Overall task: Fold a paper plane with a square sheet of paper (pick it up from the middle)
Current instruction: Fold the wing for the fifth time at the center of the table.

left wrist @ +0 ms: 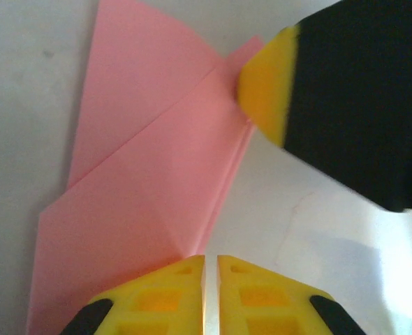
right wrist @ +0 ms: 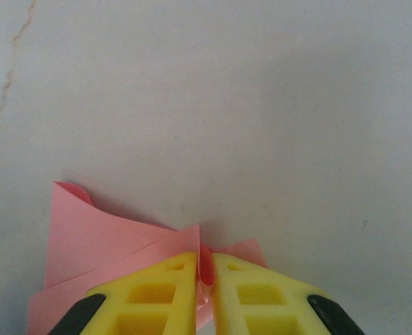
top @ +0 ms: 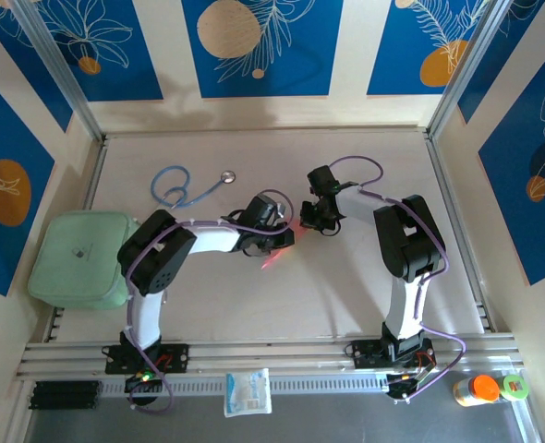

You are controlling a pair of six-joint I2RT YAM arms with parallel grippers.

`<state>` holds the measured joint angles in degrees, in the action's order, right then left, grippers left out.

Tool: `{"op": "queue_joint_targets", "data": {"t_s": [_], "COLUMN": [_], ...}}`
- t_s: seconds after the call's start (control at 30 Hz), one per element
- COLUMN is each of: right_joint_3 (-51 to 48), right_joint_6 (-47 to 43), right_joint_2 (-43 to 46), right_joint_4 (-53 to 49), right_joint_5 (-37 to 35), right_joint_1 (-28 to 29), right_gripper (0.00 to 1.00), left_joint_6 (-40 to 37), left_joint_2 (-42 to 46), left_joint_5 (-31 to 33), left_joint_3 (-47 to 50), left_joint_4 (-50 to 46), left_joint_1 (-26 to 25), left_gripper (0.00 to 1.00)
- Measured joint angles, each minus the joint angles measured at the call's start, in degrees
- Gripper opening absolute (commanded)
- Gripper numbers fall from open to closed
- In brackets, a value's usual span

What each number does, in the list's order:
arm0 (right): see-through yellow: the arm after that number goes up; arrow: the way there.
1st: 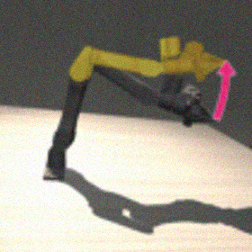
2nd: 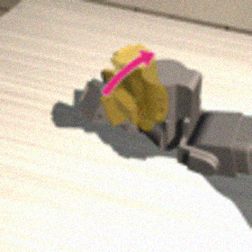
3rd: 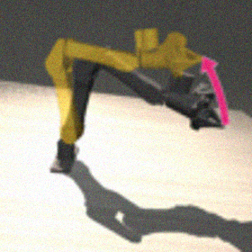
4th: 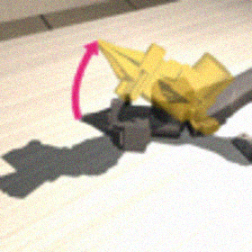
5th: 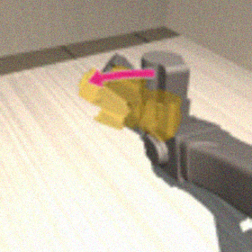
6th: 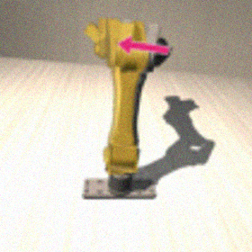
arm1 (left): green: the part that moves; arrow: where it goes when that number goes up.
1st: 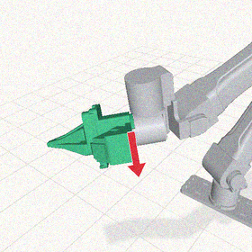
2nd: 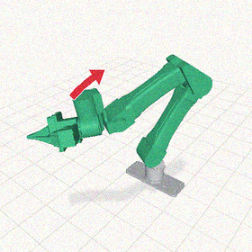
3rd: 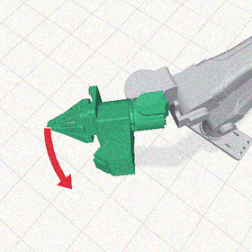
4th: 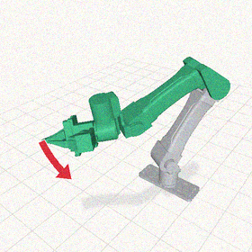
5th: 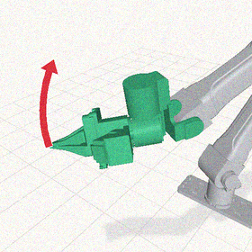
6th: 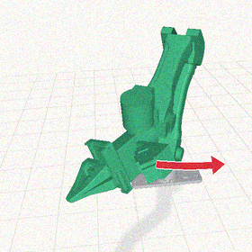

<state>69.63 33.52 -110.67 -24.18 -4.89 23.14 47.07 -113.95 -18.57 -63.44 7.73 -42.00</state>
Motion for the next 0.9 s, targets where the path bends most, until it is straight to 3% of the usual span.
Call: {"op": "queue_joint_targets", "data": {"t_s": [0.47,0.7,0.9], "right_joint_3": [-2.3,-6.0,-9.0], "right_joint_6": [-0.1,0.3,2.3], "right_joint_2": [3.7,9.8,8.3], "right_joint_4": [-0.3,3.3,8.3], "right_joint_5": [0.9,6.1,13.0], "right_joint_1": [-1.5,-1.6,-0.1], "right_gripper": [0.26,0.19,0.13], "left_joint_6": [-0.6,-1.0,-1.0], "left_joint_2": [-0.7,-0.7,-0.7], "left_joint_5": [0.4,0.3,0.3], "left_joint_3": [-1.0,-0.8,-0.7], "left_joint_4": [-2.6,-2.3,-2.1], "left_joint_1": [0.1,0.2,0.2], "left_gripper": [0.07,0.06,0.05]}}
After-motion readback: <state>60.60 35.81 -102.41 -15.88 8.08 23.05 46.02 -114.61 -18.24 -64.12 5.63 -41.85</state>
